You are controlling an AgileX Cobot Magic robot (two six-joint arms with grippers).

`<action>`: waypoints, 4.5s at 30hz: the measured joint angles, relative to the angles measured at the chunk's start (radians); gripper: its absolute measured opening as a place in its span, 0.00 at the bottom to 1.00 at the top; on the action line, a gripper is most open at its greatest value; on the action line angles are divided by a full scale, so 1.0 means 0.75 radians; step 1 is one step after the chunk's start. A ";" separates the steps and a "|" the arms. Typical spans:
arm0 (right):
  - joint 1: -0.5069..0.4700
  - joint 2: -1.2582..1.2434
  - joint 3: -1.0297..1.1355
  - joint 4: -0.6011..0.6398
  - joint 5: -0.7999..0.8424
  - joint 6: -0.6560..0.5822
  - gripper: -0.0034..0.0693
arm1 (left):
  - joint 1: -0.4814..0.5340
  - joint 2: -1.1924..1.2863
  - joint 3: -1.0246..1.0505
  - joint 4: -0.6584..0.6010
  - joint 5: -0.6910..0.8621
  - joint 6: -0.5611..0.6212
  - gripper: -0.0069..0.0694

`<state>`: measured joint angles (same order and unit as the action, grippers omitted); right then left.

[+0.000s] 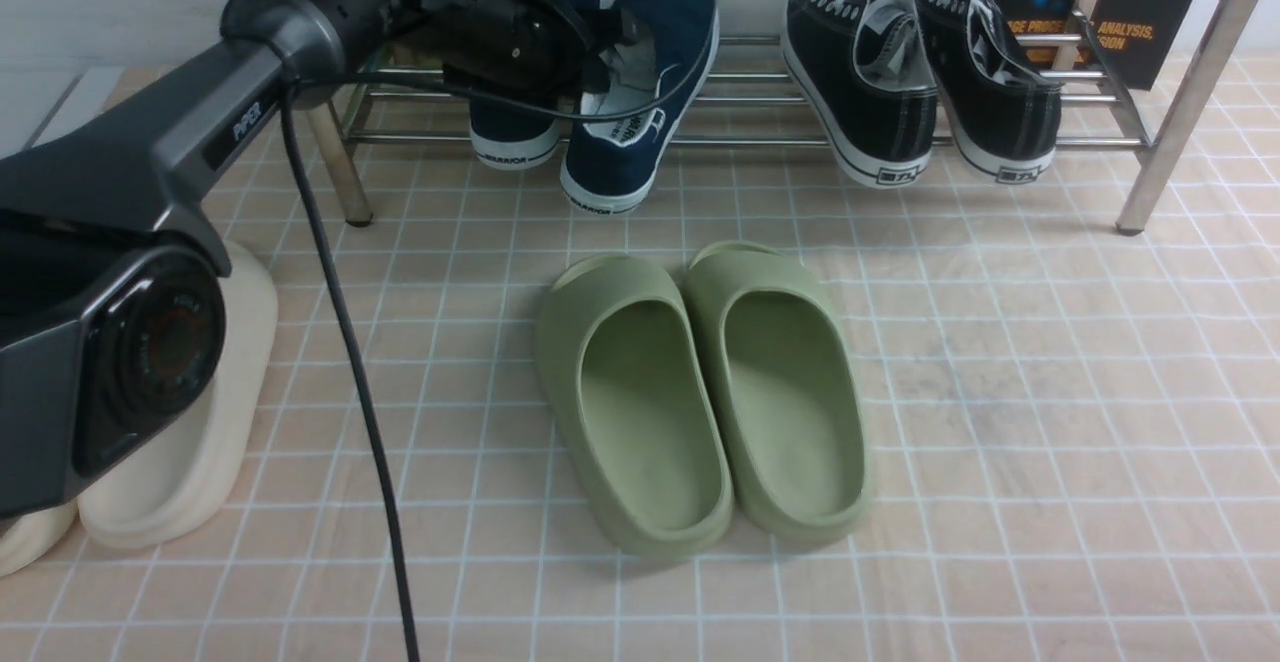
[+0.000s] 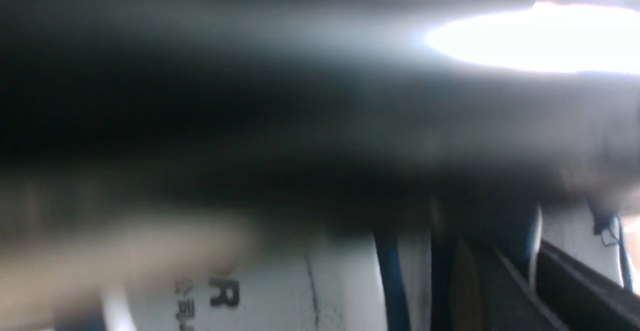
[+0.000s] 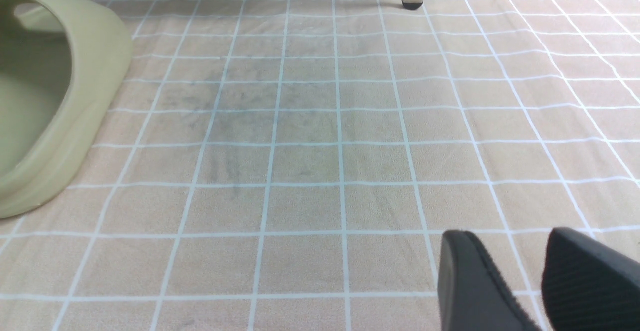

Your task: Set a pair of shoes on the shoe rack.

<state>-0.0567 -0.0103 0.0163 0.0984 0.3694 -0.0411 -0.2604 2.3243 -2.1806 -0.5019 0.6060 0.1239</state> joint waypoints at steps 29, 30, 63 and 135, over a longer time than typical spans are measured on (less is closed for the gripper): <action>0.000 0.000 0.000 0.000 0.000 0.000 0.37 | -0.110 -0.233 0.014 0.209 0.827 0.082 0.09; 0.000 0.000 0.000 0.000 0.000 0.000 0.37 | -0.132 -0.209 0.015 0.228 0.833 0.094 0.09; 0.000 0.000 0.000 0.000 0.000 0.000 0.37 | -0.247 -0.092 0.021 0.816 0.280 -0.339 0.10; 0.000 0.000 0.000 -0.001 0.000 0.000 0.37 | -0.245 -2.594 2.492 0.970 -0.364 -0.214 0.13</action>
<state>-0.0567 -0.0103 0.0163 0.0976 0.3694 -0.0411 -0.4440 0.3790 -0.3118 0.2258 0.3326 -0.0364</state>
